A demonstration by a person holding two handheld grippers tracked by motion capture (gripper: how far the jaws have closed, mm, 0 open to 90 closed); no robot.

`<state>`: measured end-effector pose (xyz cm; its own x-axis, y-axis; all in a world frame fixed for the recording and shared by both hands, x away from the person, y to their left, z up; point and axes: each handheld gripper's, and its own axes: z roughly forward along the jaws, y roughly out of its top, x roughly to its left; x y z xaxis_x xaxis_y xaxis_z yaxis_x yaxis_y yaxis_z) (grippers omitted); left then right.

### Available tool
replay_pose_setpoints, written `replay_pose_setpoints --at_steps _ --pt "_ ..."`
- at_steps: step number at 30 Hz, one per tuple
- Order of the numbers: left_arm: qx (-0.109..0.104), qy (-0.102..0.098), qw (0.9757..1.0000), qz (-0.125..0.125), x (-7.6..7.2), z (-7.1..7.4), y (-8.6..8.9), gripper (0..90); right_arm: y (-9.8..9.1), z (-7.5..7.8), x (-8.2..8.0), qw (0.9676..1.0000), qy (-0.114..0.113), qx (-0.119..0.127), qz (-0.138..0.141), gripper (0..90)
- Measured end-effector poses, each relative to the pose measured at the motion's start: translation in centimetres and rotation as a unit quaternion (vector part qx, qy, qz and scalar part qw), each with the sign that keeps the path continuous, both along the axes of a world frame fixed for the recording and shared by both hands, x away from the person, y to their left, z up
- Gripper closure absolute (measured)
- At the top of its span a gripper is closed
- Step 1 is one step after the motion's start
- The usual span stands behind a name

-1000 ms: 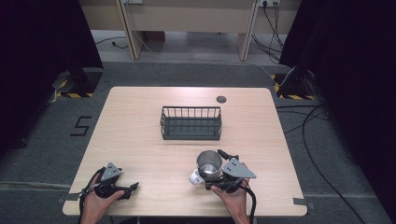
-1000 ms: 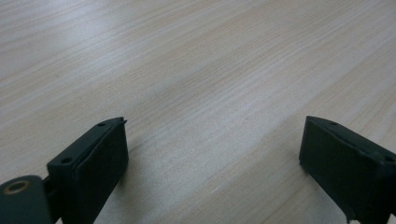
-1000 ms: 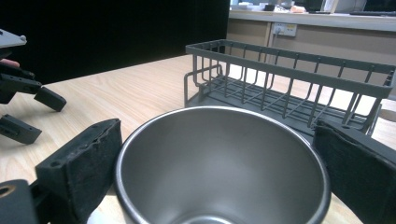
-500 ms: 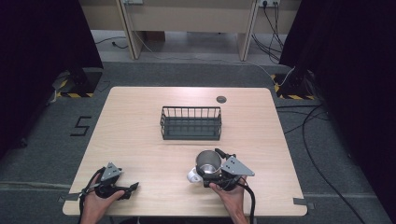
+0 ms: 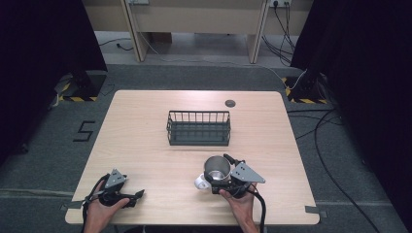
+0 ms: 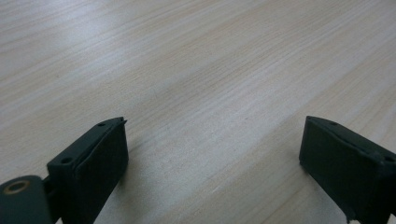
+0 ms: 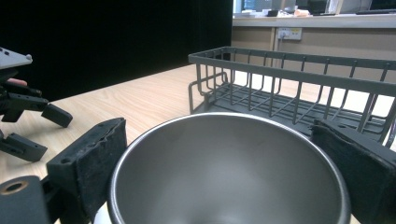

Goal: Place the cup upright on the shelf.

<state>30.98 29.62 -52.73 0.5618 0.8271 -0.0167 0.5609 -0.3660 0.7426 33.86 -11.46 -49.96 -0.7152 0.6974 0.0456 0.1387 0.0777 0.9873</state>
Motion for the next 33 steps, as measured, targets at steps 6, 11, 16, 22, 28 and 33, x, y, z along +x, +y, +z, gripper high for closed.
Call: replay_pose_setpoints --at_steps 6,11,16,22,28,33 --pt "0.0 0.0 1.0 0.0 0.0 0.0 0.0 7.3 -0.1 0.4 0.1 0.9999 -0.014 0.005 0.005 6.5" --pt "0.0 0.0 1.0 0.0 0.0 0.0 0.0 7.3 -0.3 0.6 0.4 0.9999 -0.007 -0.003 0.006 6.5" --pt "0.0 0.0 1.0 0.0 0.0 0.0 0.0 7.3 -0.4 1.3 0.7 0.9999 -0.008 -0.009 0.01 6.5" --pt "0.0 0.0 1.0 0.0 0.0 0.0 0.0 7.3 -0.5 2.8 1.5 0.9998 -0.014 -0.006 0.01 6.6" --pt "0.0 0.0 1.0 0.0 0.0 0.0 0.0 7.3 -0.9 4.6 2.6 0.9999 -0.011 0.002 0.012 6.6" --pt "0.0 0.0 1.0 0.0 0.0 0.0 0.0 7.3 -0.9 5.9 3.4 0.9998 -0.011 -0.002 0.014 6.5"
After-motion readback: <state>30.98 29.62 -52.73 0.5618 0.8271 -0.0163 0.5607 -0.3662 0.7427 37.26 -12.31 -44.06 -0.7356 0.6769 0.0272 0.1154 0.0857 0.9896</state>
